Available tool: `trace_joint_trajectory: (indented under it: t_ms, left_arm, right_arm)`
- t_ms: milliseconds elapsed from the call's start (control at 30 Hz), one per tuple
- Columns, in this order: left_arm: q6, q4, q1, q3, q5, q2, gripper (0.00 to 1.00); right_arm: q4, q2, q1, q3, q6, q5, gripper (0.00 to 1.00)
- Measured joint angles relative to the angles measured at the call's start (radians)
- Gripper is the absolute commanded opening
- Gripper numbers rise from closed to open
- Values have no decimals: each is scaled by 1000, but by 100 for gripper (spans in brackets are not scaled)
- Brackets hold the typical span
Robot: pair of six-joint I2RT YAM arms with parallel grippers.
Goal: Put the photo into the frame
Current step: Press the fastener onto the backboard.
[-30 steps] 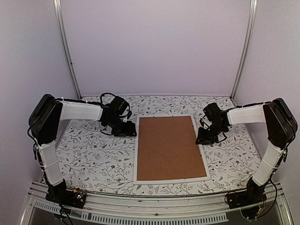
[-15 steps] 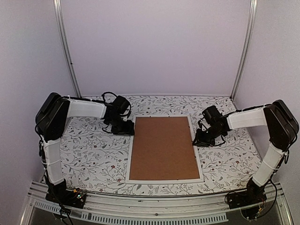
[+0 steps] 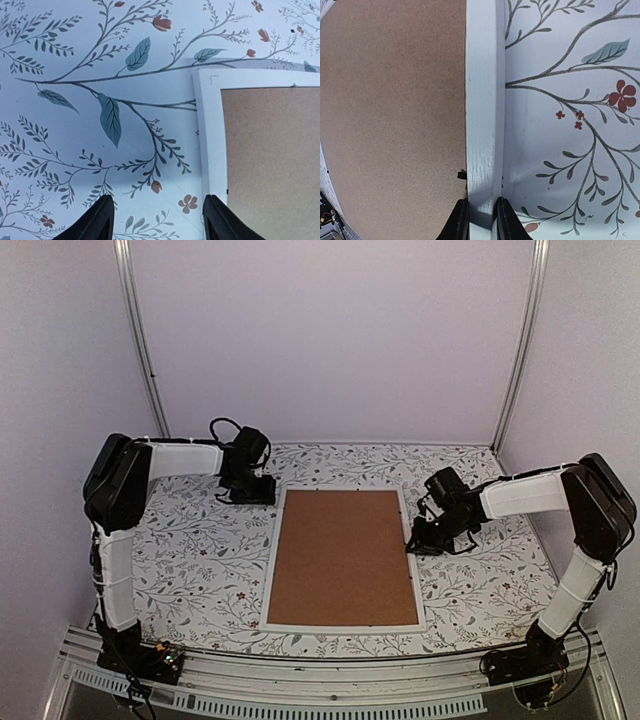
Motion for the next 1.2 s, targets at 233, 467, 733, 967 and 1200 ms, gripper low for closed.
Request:
trace_joint_trajectory:
  t_ms: [233,467,733,967,1200]
  left_arm:
    - [14,-5,1,33,-10,53,63]
    - [18,-12,-3,33,-10,58,63]
    - [11,-21,-24,33,-47,58,63]
    - [6,-28,-42,34,-75,57,63]
    - [2,-35,-48,35,-91,57,63]
  right_arm:
    - [-3,0,0,3,0,1,19]
    - [-5,0,2,4,0,4,19]
    - [-6,0,3,5,0,8,19]
    - [-6,0,4,5,0,8,19]
    - [-6,0,4,5,0,8,19]
